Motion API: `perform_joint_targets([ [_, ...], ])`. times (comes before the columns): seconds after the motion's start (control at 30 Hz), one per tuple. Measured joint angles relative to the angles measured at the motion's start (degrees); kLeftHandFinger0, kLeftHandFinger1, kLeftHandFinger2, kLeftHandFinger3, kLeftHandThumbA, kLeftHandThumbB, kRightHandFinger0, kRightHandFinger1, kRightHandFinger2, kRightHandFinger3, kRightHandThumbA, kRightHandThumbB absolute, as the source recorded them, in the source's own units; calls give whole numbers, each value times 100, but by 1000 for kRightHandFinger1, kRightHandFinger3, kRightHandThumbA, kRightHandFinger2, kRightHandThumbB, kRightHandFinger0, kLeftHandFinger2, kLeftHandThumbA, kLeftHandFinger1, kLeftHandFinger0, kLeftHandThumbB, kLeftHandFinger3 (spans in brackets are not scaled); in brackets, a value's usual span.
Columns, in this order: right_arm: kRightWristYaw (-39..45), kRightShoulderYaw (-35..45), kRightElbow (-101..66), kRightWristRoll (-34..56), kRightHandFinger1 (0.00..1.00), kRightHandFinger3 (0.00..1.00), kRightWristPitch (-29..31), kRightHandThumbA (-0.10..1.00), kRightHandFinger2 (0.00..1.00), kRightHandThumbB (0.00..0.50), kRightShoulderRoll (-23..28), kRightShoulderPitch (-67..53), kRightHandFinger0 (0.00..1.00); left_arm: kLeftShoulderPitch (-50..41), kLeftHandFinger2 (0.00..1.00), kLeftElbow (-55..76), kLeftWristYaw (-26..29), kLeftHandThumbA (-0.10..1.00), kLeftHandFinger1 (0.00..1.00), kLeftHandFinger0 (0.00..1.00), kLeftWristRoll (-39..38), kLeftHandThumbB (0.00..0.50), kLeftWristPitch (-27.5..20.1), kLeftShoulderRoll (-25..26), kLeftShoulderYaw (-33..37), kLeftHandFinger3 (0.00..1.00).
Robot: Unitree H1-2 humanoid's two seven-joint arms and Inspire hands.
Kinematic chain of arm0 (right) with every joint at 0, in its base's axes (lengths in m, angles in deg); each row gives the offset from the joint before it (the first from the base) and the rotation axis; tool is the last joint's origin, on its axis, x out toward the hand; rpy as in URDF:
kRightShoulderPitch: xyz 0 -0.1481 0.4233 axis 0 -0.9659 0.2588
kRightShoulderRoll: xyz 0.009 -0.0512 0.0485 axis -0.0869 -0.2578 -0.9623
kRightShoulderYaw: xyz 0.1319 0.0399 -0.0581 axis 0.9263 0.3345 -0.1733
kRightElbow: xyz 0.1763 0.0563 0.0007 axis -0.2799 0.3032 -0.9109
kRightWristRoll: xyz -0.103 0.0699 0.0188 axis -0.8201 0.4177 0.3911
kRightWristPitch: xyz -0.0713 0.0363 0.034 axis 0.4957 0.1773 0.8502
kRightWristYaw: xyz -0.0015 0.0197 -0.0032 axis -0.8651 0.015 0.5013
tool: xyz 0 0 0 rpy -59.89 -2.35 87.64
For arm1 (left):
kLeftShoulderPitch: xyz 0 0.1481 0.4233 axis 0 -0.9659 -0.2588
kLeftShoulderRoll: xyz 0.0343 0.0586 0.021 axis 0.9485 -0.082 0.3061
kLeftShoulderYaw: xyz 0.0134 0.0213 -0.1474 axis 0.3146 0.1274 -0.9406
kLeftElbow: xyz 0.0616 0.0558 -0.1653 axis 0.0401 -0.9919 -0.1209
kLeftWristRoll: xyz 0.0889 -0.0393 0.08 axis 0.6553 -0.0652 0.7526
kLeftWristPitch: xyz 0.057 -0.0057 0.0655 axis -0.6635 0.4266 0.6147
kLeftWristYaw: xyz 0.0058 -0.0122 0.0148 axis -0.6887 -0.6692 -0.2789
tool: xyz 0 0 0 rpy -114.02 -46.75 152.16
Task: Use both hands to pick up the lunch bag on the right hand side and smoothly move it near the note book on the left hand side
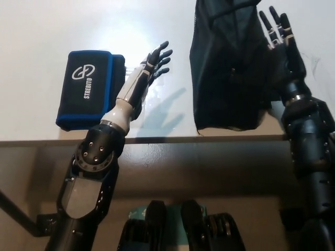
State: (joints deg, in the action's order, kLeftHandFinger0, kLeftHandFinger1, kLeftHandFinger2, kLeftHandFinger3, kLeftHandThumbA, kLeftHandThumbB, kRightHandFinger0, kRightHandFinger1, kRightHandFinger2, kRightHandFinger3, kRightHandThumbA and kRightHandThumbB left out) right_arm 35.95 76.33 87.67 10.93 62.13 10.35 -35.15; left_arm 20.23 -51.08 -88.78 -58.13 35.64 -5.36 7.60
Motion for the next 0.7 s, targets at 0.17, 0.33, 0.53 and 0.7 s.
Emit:
perform_joint_targets([
  [0.17, 79, -1, 189, -2, 1000, 1000, 101, 1000, 1000, 372, -141, 73, 1000, 87, 1000, -32, 6, 1000, 1000, 1000, 14, 258, -3, -3, -15, 1000],
  [0.33, 158, -30, 301, -16, 1000, 1000, 164, 1000, 1000, 383, -310, 150, 1000, 123, 1000, -75, 18, 1000, 1000, 1000, 27, 261, -7, -1, -65, 1000],
  [0.53, 264, -60, 400, -17, 1000, 1000, 254, 1000, 1000, 356, -614, 165, 1000, 154, 1000, -229, 50, 1000, 1000, 1000, 28, 243, -19, 7, -139, 1000],
  [0.7, 322, -60, 571, -21, 1000, 1000, 343, 1000, 1000, 335, -750, 294, 1000, 259, 1000, -287, 147, 1000, 1000, 1000, 29, 239, -61, 34, -276, 1000],
])
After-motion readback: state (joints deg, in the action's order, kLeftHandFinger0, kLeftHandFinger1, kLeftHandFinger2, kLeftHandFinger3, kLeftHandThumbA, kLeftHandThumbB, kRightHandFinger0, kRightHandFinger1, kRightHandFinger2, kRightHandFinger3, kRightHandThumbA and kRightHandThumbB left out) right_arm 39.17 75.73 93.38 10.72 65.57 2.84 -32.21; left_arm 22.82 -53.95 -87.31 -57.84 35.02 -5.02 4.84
